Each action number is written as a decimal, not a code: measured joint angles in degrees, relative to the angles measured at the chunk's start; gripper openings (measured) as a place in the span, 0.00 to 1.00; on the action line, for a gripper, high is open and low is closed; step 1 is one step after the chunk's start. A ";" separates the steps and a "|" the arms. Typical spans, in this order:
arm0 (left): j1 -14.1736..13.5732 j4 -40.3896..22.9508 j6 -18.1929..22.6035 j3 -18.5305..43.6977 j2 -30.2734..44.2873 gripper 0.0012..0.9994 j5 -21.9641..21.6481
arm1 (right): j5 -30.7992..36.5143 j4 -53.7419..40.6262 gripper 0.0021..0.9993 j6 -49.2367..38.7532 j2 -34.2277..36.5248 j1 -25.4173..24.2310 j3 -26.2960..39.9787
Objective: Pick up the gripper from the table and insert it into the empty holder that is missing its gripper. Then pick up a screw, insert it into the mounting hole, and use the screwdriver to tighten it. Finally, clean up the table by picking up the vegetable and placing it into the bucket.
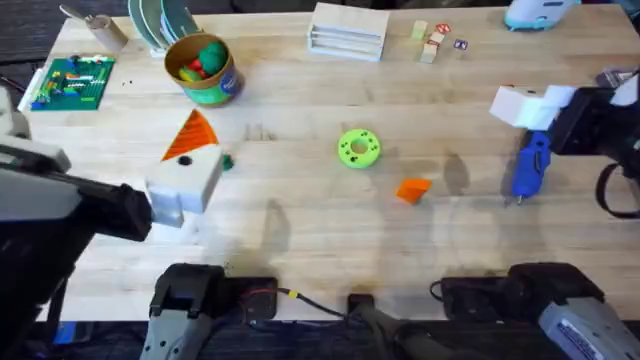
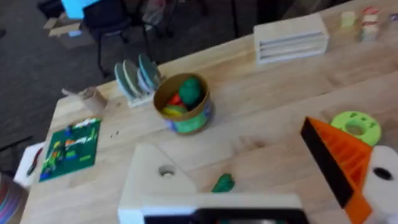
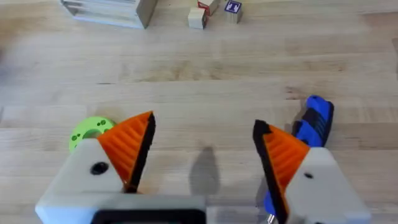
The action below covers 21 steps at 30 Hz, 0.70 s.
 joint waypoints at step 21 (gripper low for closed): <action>0.00 8.17 6.52 -0.27 -0.13 0.99 19.09 | -0.01 0.00 0.99 0.00 0.01 0.00 0.00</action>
